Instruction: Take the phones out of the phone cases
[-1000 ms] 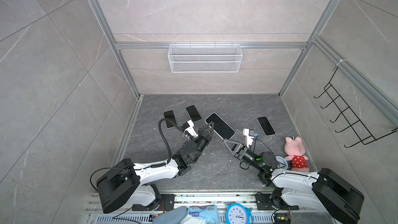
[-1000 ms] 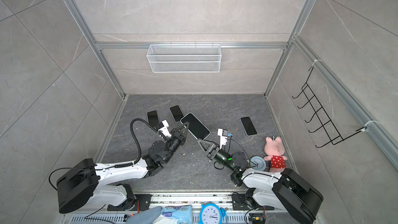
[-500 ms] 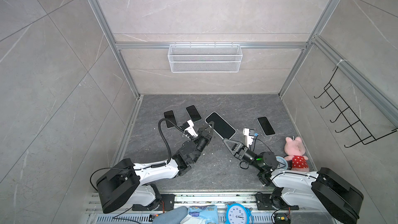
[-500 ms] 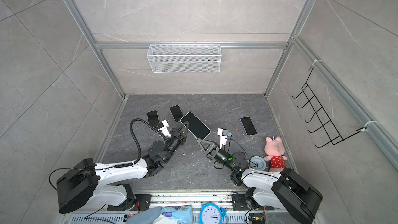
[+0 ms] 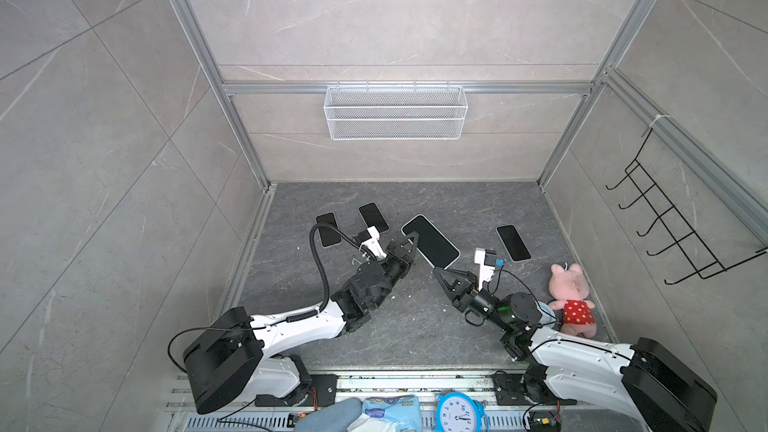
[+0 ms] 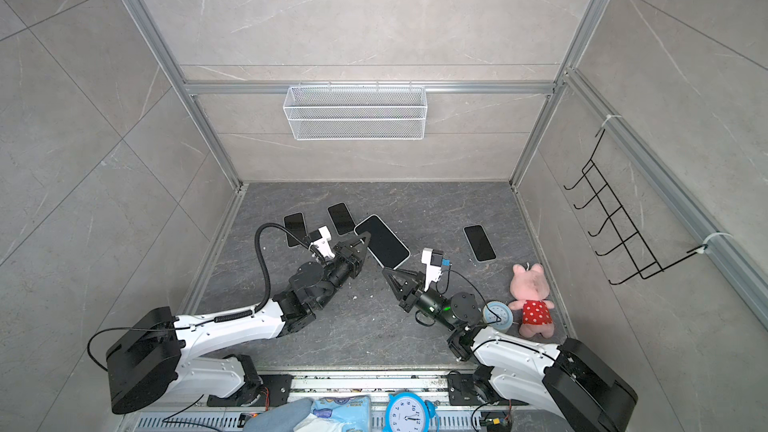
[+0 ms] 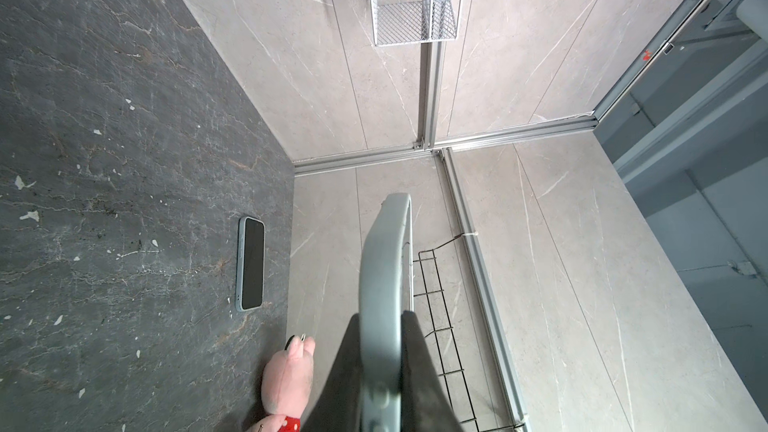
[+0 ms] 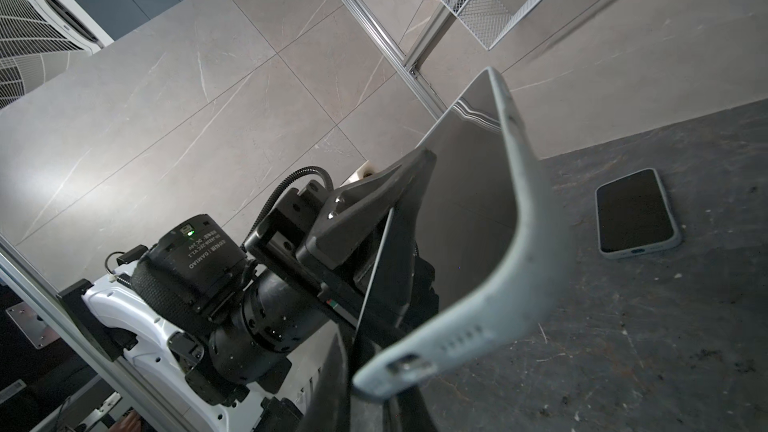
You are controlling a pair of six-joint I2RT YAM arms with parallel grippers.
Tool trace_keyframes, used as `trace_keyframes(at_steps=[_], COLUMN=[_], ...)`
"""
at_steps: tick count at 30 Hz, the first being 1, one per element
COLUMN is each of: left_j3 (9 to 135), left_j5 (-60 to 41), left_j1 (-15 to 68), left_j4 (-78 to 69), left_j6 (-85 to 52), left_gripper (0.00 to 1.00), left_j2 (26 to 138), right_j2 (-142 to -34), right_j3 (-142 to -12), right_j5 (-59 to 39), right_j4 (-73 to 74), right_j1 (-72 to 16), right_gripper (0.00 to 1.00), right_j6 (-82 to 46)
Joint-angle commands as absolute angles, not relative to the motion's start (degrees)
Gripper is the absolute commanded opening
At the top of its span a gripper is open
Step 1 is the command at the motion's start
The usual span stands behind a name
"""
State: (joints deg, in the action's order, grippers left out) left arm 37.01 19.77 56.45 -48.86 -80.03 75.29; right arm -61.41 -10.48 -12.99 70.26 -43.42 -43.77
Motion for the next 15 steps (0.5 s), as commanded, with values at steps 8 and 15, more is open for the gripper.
trace_keyframes(at_steps=[8, 15], left_j3=[44.71, 46.79], left_j5=[13.74, 11.32], left_j1=[55.62, 55.09], left_j4=[-44.01, -42.27], left_j6=[-79.99, -79.98], left_gripper=[0.0, 0.0], left_j2=[73.11, 74.52], right_j2=[-59.57, -57.03], right_j3=[-8.57, -8.56], right_j5=[-11.24, -8.08], right_j4=[60.09, 58.59], right_j1=[-43.14, -41.8], right_gripper=[0.0, 0.0], right_j6=[-23.32, -17.82])
